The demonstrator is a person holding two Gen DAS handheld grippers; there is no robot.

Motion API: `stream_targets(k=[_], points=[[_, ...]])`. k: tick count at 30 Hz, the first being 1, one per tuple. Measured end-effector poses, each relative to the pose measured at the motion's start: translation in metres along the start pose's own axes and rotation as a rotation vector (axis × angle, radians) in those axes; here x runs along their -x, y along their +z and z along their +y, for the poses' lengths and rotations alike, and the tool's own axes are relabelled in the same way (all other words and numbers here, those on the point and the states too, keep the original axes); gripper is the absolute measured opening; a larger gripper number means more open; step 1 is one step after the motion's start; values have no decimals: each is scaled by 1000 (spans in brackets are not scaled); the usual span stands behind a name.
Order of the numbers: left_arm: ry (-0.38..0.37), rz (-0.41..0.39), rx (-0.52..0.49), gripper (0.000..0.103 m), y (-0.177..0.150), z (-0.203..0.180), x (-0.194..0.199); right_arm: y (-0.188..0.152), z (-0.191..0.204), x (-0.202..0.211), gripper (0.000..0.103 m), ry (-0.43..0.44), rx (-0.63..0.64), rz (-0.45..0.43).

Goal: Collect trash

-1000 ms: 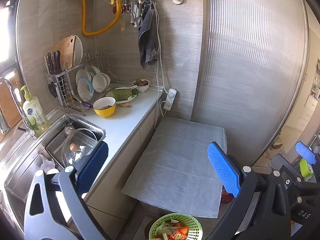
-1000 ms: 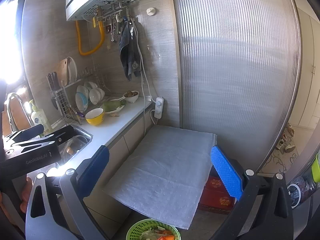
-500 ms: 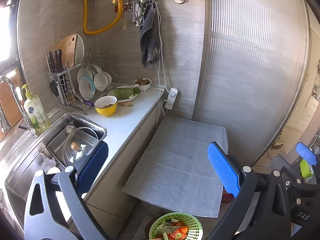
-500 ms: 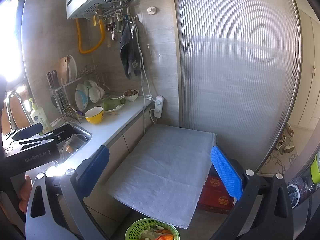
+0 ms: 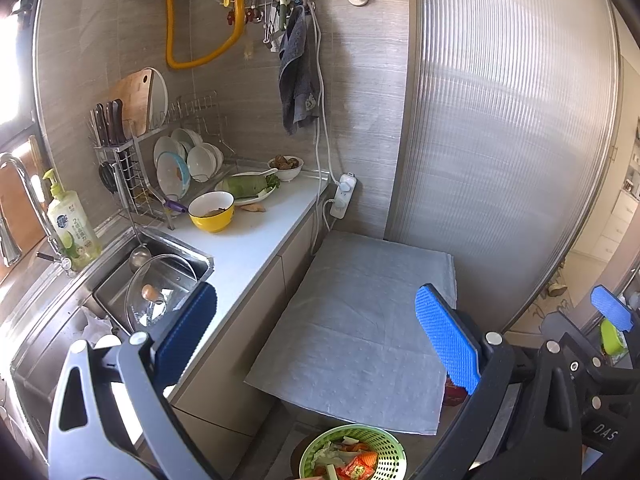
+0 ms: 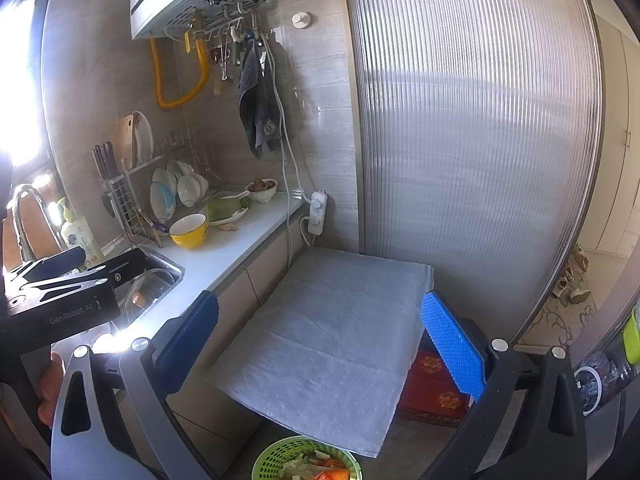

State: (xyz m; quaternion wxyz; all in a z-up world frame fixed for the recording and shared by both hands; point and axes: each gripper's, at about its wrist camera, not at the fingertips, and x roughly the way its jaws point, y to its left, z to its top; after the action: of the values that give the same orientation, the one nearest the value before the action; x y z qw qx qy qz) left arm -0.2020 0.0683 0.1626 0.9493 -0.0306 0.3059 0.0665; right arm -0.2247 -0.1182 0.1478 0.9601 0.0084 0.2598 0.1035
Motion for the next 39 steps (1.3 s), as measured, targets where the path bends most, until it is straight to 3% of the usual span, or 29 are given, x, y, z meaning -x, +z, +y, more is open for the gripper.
stream_targets(k=[27, 31, 35, 39], points=[[0, 18, -1, 95, 4, 2, -10, 2, 1, -3, 101, 1, -1, 4], [-33, 13, -5, 95, 4, 2, -11, 2, 1, -3, 101, 1, -1, 3], [1, -17, -20, 95, 4, 0, -12, 3, 0, -4, 101, 7, -2, 6], [-9, 17, -16, 95, 5, 0, -18, 4, 0, -6, 101, 16, 1, 10]])
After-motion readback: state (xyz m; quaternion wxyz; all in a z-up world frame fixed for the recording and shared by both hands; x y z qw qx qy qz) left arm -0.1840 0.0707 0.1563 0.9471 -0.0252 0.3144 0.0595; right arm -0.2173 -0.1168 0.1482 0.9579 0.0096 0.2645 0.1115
